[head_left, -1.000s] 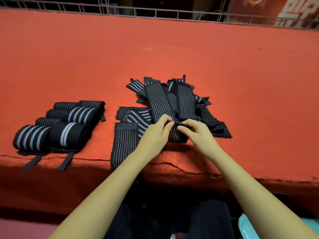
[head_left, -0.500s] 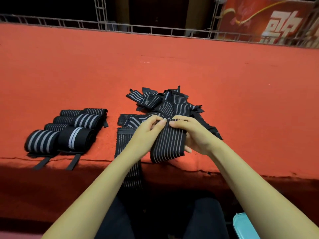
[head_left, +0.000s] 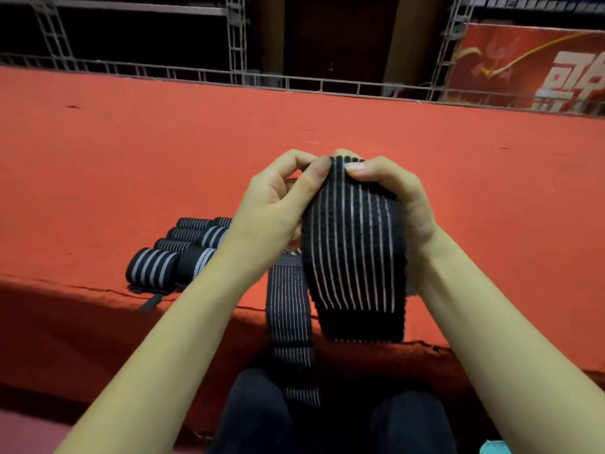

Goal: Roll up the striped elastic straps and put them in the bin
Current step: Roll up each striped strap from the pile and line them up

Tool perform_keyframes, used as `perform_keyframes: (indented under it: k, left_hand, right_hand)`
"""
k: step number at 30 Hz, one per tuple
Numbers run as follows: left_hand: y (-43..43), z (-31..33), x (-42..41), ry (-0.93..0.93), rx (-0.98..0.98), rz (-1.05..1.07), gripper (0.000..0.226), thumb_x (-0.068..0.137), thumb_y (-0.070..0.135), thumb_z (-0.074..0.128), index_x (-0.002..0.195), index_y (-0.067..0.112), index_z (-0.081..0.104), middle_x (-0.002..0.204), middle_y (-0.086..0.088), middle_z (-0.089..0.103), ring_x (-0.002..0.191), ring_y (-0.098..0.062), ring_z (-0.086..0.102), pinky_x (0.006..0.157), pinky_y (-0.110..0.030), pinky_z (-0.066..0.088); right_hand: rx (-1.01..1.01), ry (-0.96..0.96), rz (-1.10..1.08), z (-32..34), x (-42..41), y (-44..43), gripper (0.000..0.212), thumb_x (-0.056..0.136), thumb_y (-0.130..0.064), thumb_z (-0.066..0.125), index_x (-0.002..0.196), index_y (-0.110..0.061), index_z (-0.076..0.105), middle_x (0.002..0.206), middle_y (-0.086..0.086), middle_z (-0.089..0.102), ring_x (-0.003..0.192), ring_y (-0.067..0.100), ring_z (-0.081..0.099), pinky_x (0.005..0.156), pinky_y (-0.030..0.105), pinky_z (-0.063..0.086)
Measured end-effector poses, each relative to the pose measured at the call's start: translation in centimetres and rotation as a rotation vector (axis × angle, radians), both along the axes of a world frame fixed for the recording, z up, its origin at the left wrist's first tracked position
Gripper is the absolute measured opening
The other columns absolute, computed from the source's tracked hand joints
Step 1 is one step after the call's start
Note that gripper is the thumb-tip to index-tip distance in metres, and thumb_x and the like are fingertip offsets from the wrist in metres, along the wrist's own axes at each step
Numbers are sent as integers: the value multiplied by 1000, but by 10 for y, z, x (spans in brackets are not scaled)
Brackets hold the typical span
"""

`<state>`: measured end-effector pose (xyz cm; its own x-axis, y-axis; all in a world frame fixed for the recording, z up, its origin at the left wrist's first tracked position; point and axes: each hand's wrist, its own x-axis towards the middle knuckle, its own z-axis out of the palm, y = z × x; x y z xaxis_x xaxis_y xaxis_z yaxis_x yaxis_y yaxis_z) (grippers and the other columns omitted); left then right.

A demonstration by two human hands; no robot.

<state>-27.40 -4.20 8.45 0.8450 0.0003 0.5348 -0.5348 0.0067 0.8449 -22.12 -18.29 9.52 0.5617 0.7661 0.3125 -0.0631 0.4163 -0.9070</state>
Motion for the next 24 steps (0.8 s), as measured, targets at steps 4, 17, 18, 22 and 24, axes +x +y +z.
perform_keyframes:
  k: [4, 17, 18, 22, 24]
  left_hand:
    - [27, -23, 18, 166, 11, 90, 22, 90, 40, 53, 93, 19, 59, 82, -9, 53, 70, -21, 46, 59, -33, 38]
    - [71, -185, 95, 554, 435, 511, 18, 91, 28, 64, 80, 14, 60, 70, 9, 58, 67, -5, 52, 57, -13, 34]
    - [71, -188, 99, 550, 439, 532, 18, 90, 28, 65, 78, 15, 60, 71, 10, 58, 69, -5, 53, 59, -16, 35]
    - [72, -193, 116, 534, 431, 599, 21, 90, 29, 65, 71, 22, 57, 74, 12, 59, 72, -3, 55, 60, -15, 36]
    - [71, -196, 124, 544, 417, 618, 20, 90, 28, 65, 74, 19, 59, 73, 12, 59, 70, 1, 53, 57, -8, 36]
  right_hand:
    - [-184, 55, -116, -29, 26, 22, 41, 81, -28, 59, 114, -4, 51, 96, 25, 49, 78, 31, 55, 71, 35, 47]
    - [-777, -19, -492, -176, 78, 43, 16, 96, -17, 57, 93, -2, 60, 65, 6, 56, 48, 13, 55, 38, 24, 44]
    - [-798, -59, -543, -182, 83, 45, 19, 94, -20, 60, 89, -1, 62, 66, 7, 56, 51, 16, 54, 41, 26, 44]
    - [-811, -194, -753, -191, 105, 51, 20, 86, -24, 69, 78, -6, 67, 68, 7, 62, 63, 16, 58, 60, 37, 51]
    - [-835, -254, -791, -194, 112, 57, 18, 87, -23, 69, 77, -8, 68, 74, 7, 66, 67, 13, 57, 66, 31, 46]
